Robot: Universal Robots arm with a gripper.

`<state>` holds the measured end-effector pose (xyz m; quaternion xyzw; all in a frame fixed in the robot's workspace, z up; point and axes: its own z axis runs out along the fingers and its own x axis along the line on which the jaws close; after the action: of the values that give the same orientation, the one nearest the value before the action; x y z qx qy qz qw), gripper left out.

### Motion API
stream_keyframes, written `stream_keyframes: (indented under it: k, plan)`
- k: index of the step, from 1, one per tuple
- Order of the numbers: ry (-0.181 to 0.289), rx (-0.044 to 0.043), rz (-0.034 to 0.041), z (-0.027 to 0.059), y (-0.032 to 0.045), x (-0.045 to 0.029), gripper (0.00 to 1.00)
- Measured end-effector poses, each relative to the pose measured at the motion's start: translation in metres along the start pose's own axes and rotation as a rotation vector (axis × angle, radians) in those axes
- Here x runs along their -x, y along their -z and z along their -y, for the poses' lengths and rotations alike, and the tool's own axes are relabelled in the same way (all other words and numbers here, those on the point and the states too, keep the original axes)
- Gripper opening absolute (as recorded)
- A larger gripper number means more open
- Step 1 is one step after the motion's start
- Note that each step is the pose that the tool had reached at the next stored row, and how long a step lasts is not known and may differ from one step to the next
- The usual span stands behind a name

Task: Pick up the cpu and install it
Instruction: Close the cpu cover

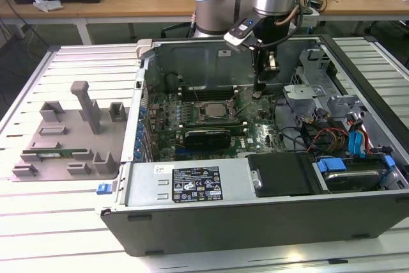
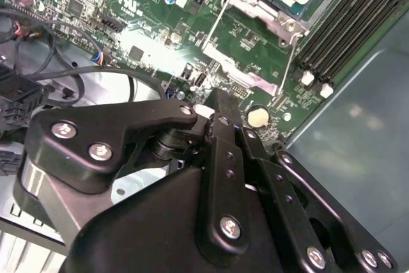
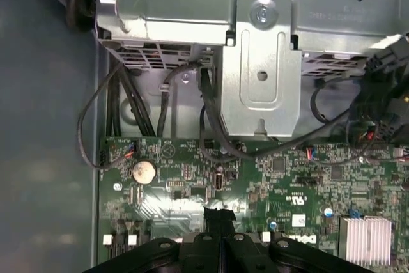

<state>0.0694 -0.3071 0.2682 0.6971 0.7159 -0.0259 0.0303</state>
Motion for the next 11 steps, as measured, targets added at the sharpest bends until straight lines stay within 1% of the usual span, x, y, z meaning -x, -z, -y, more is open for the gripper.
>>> stream_keyframes:
  k: [2,4,5,6,7,9,11]
  plan:
    - [0.000,-0.0001,-0.0015,-0.0010,-0.0026,-0.0002,0.11]
    - [0.000,-0.0001,-0.0074,-0.0011,-0.0045,-0.0003,0.11]
    - [0.000,0.0000,-0.0129,-0.0012,-0.0051,-0.0004,0.11]
    - [0.000,0.0003,-0.0234,-0.0012,-0.0060,-0.0005,0.11]
    - [0.000,0.0004,-0.0302,-0.0012,-0.0065,-0.0005,0.11]
    - [0.000,0.0004,-0.0407,-0.0012,-0.0089,-0.0007,0.11]
    - [0.000,-0.0002,-0.0450,-0.0012,-0.0113,-0.0009,0.11]
